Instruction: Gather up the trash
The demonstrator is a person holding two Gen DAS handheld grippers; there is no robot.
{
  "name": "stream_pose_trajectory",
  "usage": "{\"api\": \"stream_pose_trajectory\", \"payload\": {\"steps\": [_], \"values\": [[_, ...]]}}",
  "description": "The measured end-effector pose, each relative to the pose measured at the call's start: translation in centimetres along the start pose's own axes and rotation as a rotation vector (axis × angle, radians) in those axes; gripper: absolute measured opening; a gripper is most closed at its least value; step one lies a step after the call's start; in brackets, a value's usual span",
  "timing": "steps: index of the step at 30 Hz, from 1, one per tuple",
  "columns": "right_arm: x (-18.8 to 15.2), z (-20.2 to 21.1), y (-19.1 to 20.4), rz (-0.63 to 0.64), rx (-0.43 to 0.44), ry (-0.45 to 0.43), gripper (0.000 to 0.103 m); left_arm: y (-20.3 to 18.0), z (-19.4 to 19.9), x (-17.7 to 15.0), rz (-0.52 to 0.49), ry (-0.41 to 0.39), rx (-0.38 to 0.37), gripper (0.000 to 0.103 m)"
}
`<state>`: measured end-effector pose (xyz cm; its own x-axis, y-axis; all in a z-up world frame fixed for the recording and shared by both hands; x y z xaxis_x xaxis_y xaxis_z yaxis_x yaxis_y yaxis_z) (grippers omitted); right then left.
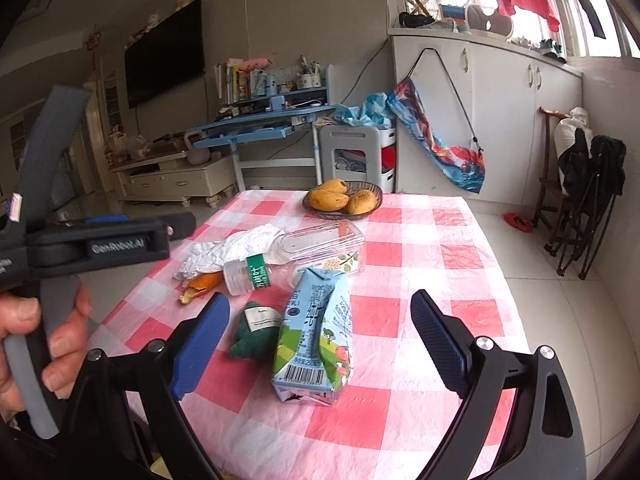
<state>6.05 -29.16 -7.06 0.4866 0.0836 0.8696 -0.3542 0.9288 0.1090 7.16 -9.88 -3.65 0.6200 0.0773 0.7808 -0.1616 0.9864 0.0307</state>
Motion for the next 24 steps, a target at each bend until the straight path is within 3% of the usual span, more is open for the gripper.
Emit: {"api": "stream_pose_trajectory", "payload": {"steps": [9, 24], "values": [[-0.1, -0.3, 1.5, 0.064, -0.06, -0.027, 0.088, 1.1, 0.8, 1.3, 0.03, -0.032, 0.028, 0.096], [-0.9, -1.3, 4.0, 0.137, -0.094, 0.072, 0.088, 2.6, 1.4, 2.2, 0.085, -0.021, 0.008, 0.096]]}}
Point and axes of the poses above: each gripper's, at about its wrist camera, not at the fingertips, and z roughly against the way its jaws point, y to its left, x to its top, the point moved 6 cm from there along -z, roughly the way its jaws point, and after that the axes turned 3 degrees about x, right-handed, at the moved point
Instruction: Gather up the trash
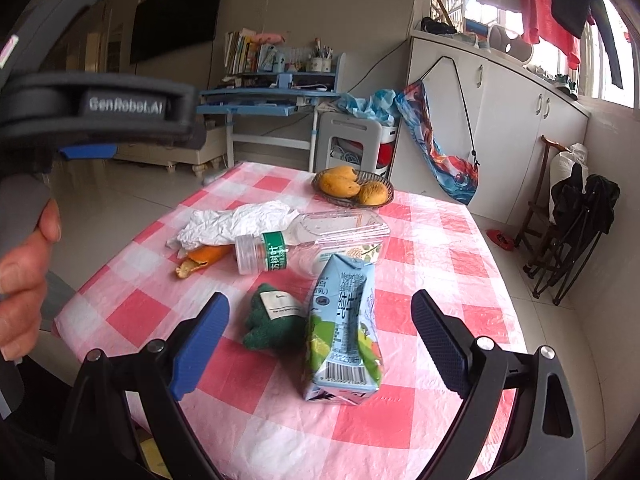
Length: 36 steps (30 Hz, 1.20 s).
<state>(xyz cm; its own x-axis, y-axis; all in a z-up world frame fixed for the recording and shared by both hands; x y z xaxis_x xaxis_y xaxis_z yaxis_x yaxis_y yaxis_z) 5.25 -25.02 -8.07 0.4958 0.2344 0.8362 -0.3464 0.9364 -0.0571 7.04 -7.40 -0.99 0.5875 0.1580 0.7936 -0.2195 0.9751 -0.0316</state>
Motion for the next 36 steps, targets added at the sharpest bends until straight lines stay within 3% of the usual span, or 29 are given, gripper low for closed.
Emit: {"api": "stream_pose_trajectory", "payload": {"steps": [17, 36], "values": [[-0.8, 0.2, -0.9, -0.038, -0.03, 0.069, 0.089, -0.3, -0.2, -0.1, 0.014, 0.03, -0.034, 0.096], [0.3, 1.0, 0.2, 0.035, -0.004, 0.071, 0.09, -0.4, -0.1, 0.1, 0.014, 0.038, -0.038, 0.096]]}}
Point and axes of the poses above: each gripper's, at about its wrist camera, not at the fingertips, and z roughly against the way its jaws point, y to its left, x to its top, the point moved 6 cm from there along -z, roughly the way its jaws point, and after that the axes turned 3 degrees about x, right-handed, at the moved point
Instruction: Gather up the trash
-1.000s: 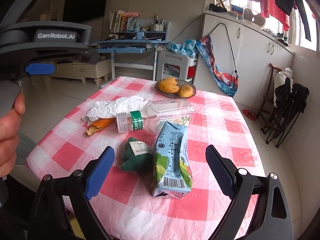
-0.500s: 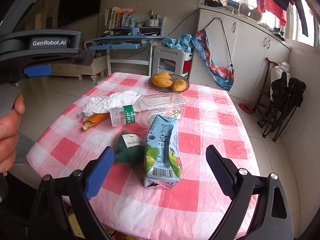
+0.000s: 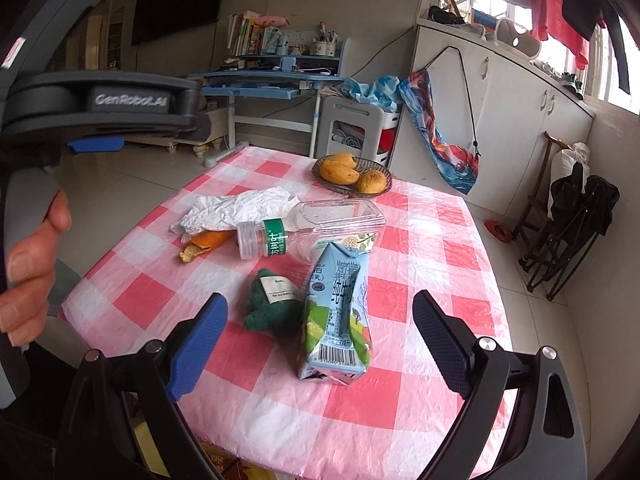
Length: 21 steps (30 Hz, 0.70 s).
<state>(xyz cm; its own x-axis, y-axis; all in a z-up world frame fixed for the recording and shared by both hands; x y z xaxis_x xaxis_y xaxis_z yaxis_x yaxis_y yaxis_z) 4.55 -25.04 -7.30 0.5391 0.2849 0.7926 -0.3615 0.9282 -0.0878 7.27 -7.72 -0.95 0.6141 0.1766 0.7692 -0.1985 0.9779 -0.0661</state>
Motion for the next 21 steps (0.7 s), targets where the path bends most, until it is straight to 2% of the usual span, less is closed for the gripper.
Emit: {"api": "stream_pose_trajectory", "payload": {"steps": [10, 21], "values": [[0.4, 1.6, -0.1, 0.018, -0.011, -0.006, 0.091, 0.4, 0.2, 0.2, 0.012, 0.003, 0.0, 0.096], [-0.2, 0.5, -0.1, 0.014, 0.024, 0.005, 0.092, 0.9, 0.0, 0.0, 0.014, 0.02, 0.004, 0.096]]}}
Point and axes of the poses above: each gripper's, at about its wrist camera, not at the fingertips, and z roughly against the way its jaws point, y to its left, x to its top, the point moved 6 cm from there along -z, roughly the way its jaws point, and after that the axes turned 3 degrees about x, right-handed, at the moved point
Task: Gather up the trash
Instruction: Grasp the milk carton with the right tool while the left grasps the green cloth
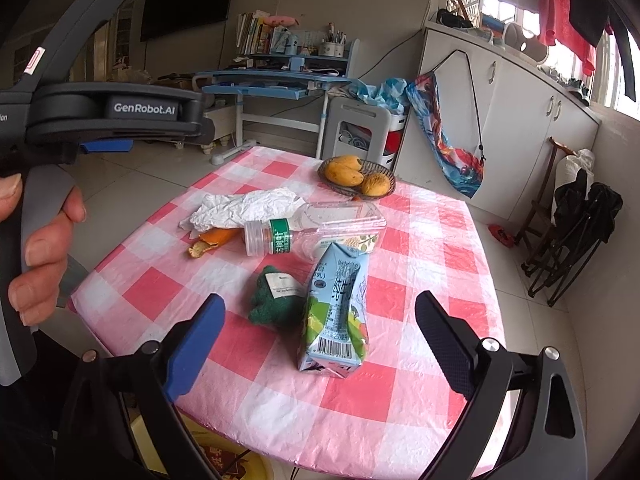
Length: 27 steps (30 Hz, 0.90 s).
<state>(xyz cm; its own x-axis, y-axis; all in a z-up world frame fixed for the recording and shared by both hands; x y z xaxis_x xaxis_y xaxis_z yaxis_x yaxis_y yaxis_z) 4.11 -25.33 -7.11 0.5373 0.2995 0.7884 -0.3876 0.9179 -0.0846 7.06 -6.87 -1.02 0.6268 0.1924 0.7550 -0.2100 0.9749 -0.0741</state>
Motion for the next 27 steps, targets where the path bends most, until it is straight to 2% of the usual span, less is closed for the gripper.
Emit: {"api": "stream_pose_trajectory", "payload": {"steps": [5, 9, 12, 15, 18, 21, 27], "values": [[-0.8, -1.1, -0.7, -0.023, 0.015, 0.018, 0.092, 0.1, -0.4, -0.1, -0.023, 0.011, 0.005, 0.096], [-0.9, -1.1, -1.6, -0.061, 0.02, -0.005, 0.092, 1.8, -1.6, 0.1, -0.025, 0.042, 0.021, 0.096], [-1.3, -0.9, -2.6, -0.104, 0.025, -0.014, 0.092, 4.0, -2.6, 0.3, 0.025, 0.07, 0.045, 0.096], [-1.3, -0.9, -3.1, -0.135, 0.042, -0.026, 0.092, 5.8, -3.6, 0.3, 0.095, 0.101, 0.035, 0.096], [-1.2, -1.1, -3.6, -0.148, 0.058, -0.024, 0.092, 6.4, -4.5, -0.3, 0.119, 0.128, 0.03, 0.095], [-1.3, -2.3, -4.0, -0.173, 0.086, 0.003, 0.092, 5.4, -5.1, -1.1, 0.081, 0.141, 0.028, 0.095], [-1.5, -5.9, -3.4, -0.18, 0.142, 0.089, 0.092, 0.6, -6.5, -3.3, -0.094, 0.186, -0.009, 0.095]]}}
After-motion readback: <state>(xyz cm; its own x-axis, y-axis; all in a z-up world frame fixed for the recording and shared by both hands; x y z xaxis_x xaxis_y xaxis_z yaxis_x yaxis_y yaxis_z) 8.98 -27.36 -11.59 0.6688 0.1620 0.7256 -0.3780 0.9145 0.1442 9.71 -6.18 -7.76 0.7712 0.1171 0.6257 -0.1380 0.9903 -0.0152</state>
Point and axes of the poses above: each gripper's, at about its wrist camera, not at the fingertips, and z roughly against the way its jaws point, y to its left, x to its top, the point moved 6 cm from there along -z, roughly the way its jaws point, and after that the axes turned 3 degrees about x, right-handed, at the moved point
